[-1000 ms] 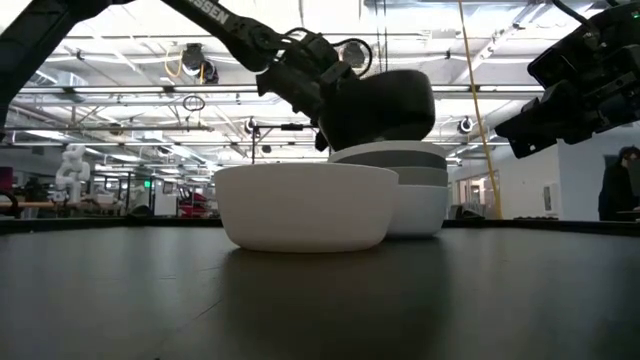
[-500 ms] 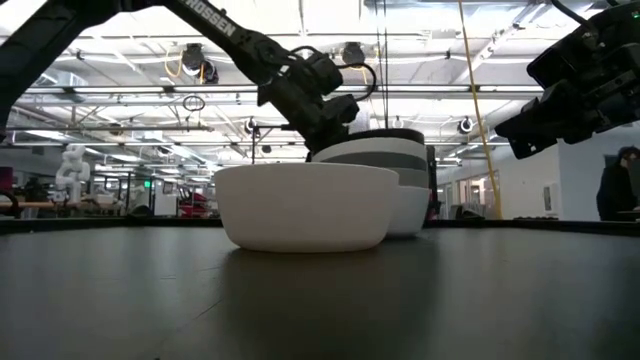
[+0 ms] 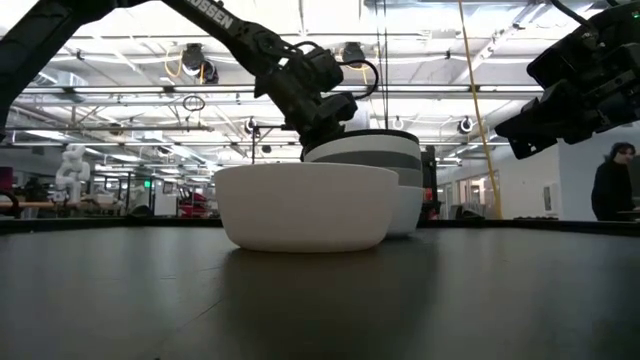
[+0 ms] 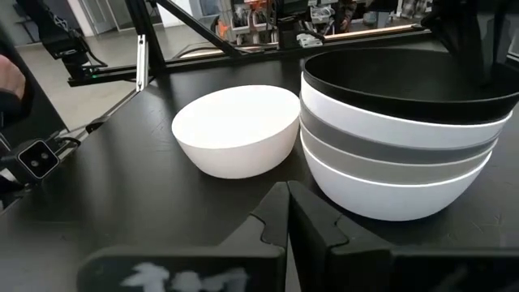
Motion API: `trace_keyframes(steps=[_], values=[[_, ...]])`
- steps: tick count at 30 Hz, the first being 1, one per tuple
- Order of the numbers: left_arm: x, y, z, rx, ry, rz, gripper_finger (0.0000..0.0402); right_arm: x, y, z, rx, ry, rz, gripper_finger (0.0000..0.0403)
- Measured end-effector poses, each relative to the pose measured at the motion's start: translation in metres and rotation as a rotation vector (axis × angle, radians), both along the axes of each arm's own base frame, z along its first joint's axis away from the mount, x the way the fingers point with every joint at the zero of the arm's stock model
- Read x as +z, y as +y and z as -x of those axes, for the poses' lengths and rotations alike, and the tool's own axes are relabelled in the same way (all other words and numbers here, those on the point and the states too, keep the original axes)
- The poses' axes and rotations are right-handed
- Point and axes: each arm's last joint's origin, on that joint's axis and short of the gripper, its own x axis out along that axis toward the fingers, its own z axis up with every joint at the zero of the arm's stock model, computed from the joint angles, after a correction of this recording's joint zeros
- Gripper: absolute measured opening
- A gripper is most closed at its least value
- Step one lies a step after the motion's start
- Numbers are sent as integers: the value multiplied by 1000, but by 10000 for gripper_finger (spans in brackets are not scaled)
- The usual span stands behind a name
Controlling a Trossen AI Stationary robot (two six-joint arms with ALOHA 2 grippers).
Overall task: Nest bowls inside each other
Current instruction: Stack the black bowl on top of the white bowl, then stack the white bowl on top of the black bowl
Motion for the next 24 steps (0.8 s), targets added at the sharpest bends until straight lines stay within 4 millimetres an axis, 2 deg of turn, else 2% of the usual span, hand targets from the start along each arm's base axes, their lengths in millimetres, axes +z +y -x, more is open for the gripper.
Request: trace_keyframes(steps=[7,17,24], values=[[0,0,0,-6,-5,0,15,0,0,0,-1,0,-2,0],[3,-11,-4,-67,-30,-7,115,0,0,0,-1,1,-2,0],[19,-15,-4,-67,-84,-37,185,0,0,0,-1,6,-4,0]])
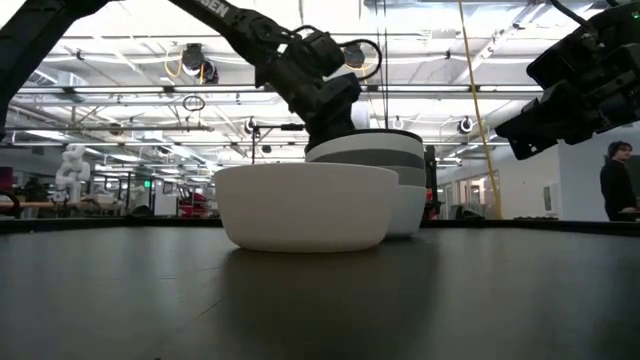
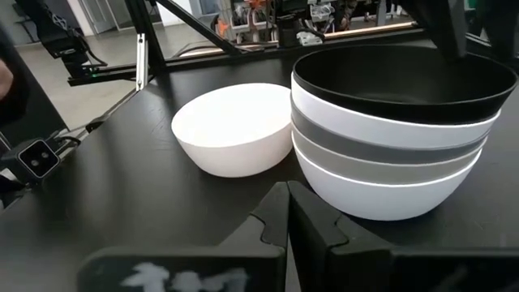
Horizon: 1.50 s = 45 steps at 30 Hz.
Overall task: Nest bowls inside each other
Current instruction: Stack the white bowl on top of the black bowl
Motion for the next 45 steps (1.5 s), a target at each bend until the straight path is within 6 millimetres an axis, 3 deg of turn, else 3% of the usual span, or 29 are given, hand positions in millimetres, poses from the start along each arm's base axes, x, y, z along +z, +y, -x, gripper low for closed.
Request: trace_keyframes(steps=[10,19,24,32,37,41,45], values=[[5,2,1,-12,-26,-31,243,-2,0,0,-2,17,-11,0],[49,-4,23,-96,-252,11,228,-3,2,1,8,26,-27,0],[63,-17,65,-137,-479,-48,201,-3,5,0,35,28,-42,0],[45,-47,156,-95,-766,-67,181,-1,9,0,60,15,-49,0],[31,-77,198,-144,-876,-65,160,4,9,-1,64,-42,-23,0],[22,-97,222,-167,-919,-72,111,7,8,-1,66,-83,-4,0],[15,-108,239,-179,-941,-55,26,9,8,-2,68,-102,5,0]])
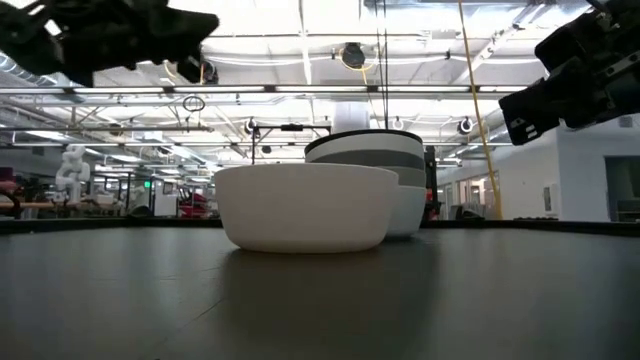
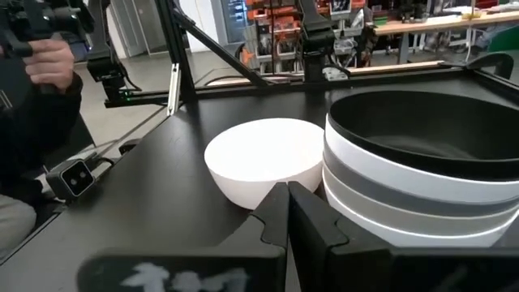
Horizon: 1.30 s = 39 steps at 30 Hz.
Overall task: Nest bowls inside each other
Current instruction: Stack the white bowl on top of the black bowl
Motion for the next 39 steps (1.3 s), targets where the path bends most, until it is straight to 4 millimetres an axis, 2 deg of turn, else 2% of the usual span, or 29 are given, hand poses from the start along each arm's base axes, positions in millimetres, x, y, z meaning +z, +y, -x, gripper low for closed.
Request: trace_keyframes(steps=[2,5,13,17,26,32,39], values=[[-2,-4,7,-9,-10,19,10,0,0,0,0,0,0,0],[-5,-7,16,-8,0,38,9,0,0,0,-1,1,-3,0],[-27,-10,33,130,200,106,3,-1,0,0,-4,19,-25,0],[-39,-12,37,162,240,133,3,-1,0,0,-4,19,-25,0],[-61,-24,48,98,145,102,1,-1,0,0,-7,15,-51,0],[-72,-28,51,76,146,109,1,3,0,-1,-9,-16,-87,0],[-72,-32,50,40,148,100,1,8,6,-8,36,-76,-88,0]])
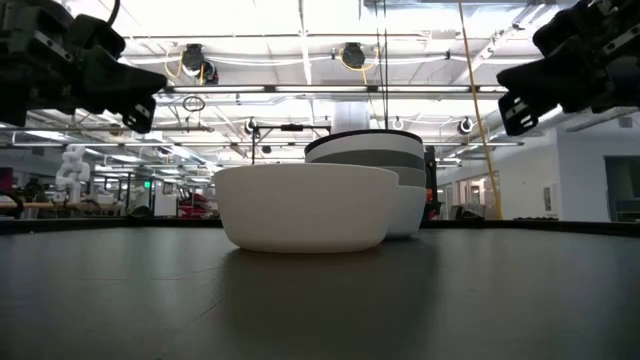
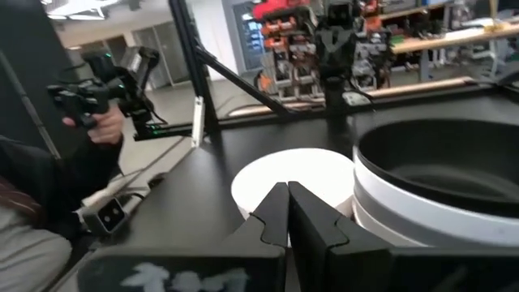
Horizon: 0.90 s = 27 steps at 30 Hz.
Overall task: Nest bowls inside each other
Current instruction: Stack the white bowl on top of the black bowl
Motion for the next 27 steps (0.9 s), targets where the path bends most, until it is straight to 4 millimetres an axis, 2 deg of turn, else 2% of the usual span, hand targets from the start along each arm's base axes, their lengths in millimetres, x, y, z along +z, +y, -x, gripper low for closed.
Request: trace_keyframes(steps=[3,7,10,18,22,27], values=[[0,-1,0,-14,-1,-5,2,1,4,-5,27,-19,0,0],[0,-2,0,-23,-3,-6,2,-7,11,-14,72,81,32,0],[0,-3,0,-25,-2,-5,2,13,18,-31,102,49,73,0],[0,-3,0,-56,6,-5,3,37,29,-82,132,87,175,4],[-1,-3,0,-56,12,-4,3,45,31,-105,132,128,211,41],[-3,-3,0,-57,33,-15,3,57,31,-125,138,221,233,132]])
